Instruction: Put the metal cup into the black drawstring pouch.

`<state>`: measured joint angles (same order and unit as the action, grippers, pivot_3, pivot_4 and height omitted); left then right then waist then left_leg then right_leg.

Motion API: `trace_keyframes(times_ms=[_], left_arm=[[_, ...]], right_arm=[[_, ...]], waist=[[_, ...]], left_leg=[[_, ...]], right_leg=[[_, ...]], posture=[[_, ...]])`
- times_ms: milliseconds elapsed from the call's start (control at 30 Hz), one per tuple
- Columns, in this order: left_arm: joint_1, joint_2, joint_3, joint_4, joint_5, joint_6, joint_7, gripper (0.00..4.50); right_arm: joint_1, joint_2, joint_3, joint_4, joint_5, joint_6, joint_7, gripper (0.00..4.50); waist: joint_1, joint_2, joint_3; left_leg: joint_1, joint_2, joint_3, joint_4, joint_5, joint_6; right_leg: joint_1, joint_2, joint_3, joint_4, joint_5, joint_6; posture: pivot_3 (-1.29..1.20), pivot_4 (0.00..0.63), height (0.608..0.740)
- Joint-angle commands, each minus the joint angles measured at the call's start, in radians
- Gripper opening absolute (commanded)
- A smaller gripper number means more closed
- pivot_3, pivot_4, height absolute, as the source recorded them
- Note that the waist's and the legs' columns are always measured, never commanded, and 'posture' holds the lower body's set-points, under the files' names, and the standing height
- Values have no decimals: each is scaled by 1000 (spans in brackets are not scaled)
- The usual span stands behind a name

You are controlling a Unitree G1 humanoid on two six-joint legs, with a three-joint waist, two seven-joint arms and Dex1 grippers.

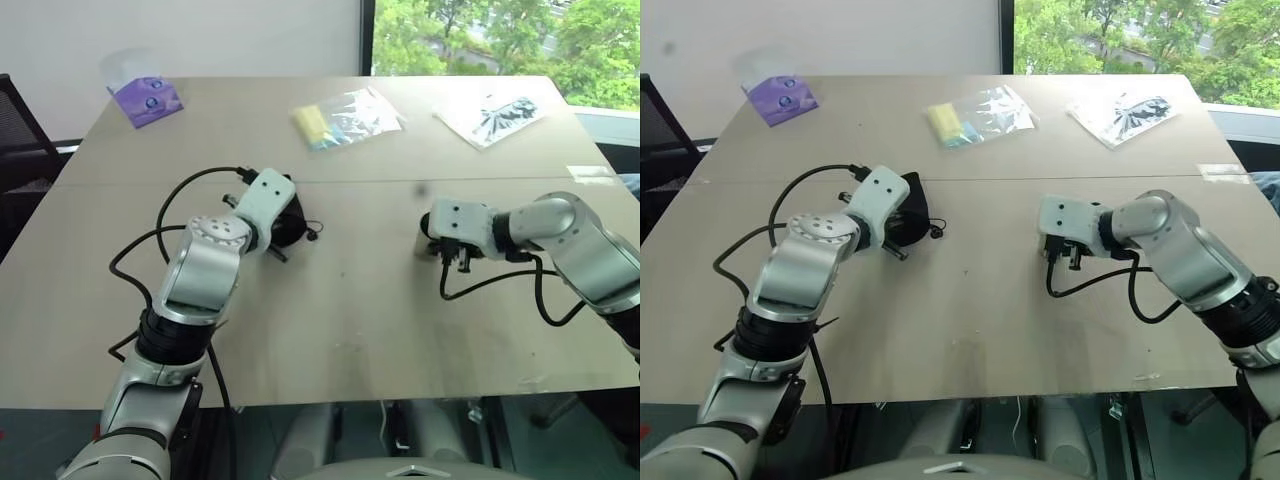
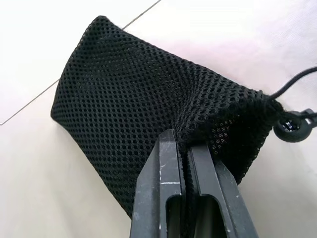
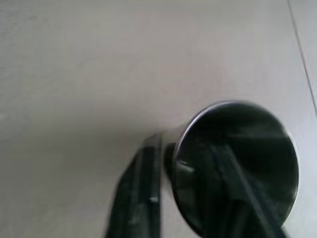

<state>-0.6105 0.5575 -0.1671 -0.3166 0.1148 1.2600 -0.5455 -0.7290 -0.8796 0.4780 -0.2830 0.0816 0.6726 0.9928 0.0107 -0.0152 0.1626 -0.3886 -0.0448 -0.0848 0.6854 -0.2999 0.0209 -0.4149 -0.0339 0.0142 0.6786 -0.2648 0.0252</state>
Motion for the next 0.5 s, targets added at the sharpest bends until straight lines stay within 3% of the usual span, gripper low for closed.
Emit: trace_keyframes(times_ms=[33, 233, 333, 500], left_arm=[[-35, 12, 15, -31, -20, 12, 16, 0], [-81, -11, 34, -20, -96, 100, 9, 0], [-160, -53, 65, 30, -154, 208, 2, 0], [-274, -130, 92, 163, -227, 298, 11, 0]], right_arm=[[-3, -5, -46, -33, -14, 0, 13, 58], [57, 19, -168, -72, 55, 67, -20, 58], [120, 130, -365, -146, 218, 194, -80, 58], [232, 349, -527, -299, 390, 317, -230, 58]], waist=[[2, 0, 0], [3, 0, 0], [1, 0, 0], [1, 0, 0]], left_leg=[[0, 0, 0, 0, 0, 0], [-3, -1, -1, 1, 0, 0], [-5, -1, -2, 2, 0, 0], [-7, -1, -3, 2, 0, 0]], right_leg=[[0, 0, 0, 0, 0, 0], [-2, -1, -1, 0, 0, 0], [-4, 0, -2, 1, 0, 0], [-5, 0, -2, 1, 0, 0]], posture=[[0, 150, 740], [0, 150, 740], [0, 150, 740], [0, 150, 740]])
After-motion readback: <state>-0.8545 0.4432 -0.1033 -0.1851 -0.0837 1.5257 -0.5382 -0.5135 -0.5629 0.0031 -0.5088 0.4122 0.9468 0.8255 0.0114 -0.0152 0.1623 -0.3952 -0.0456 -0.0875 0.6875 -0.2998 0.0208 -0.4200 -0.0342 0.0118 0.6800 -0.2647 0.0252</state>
